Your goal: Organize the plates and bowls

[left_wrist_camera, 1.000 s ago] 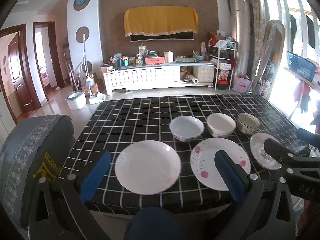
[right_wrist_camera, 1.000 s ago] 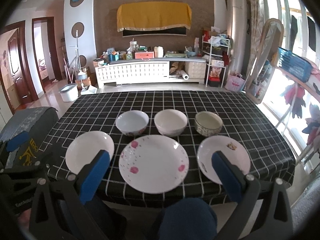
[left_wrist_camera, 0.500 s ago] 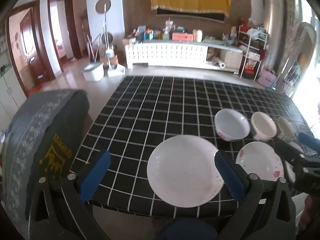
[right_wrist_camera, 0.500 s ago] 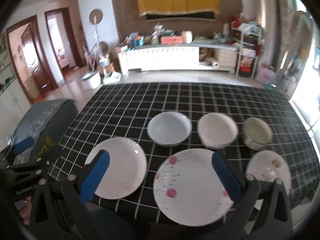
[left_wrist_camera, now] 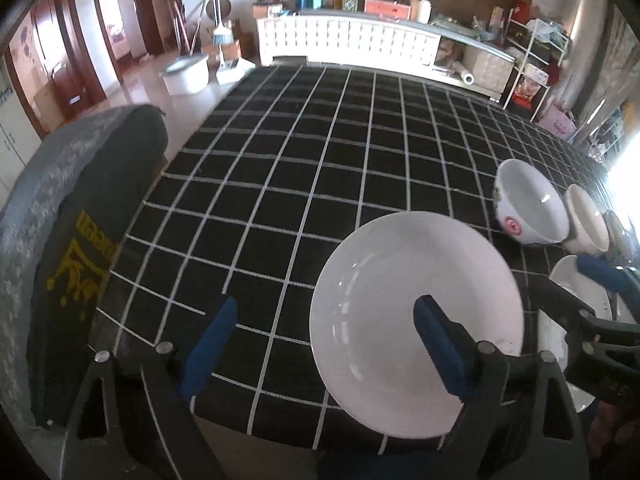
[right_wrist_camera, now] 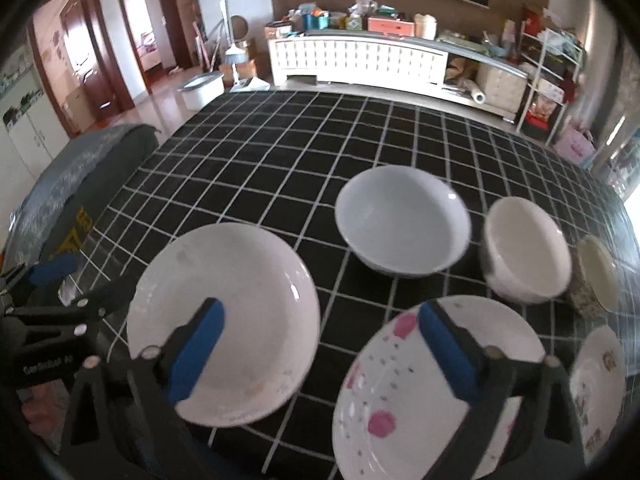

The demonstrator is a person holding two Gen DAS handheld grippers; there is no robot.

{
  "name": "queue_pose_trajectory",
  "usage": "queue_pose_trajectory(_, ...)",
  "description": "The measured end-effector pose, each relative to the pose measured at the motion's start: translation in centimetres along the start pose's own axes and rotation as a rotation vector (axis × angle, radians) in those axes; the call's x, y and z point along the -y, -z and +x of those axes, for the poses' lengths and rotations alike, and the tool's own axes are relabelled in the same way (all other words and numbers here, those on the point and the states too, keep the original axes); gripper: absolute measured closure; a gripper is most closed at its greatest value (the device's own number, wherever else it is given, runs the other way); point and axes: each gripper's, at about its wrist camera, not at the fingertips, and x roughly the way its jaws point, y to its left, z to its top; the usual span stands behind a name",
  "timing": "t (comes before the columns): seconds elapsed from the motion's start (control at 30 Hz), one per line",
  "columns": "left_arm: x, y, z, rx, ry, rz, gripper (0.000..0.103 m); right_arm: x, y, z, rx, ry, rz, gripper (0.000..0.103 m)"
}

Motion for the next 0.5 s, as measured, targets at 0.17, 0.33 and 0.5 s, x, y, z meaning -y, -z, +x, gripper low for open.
queue_pose_trajectory(0.17, -0.6, 0.1, 2.0, -0.048, 0.011, -0.011, 0.044, 0.0, -0.1, 2.4, -0.047, -0.016, -0.008, 0.039)
queue_pose_trajectory(0.33, -1.5, 0.0, 3.7, -0.093, 0.019, -0.030, 0.055, 0.0, -0.2, 3.5, -0.067, -0.015, -0.014, 0.051)
queue_pose_trajectory(0.5, -2.4, -0.1, 4.8, -0.133, 0.036, -0.049, 0.075, 0.0, 0.1, 4.9, -0.118, -0.028, -0.003, 0.062)
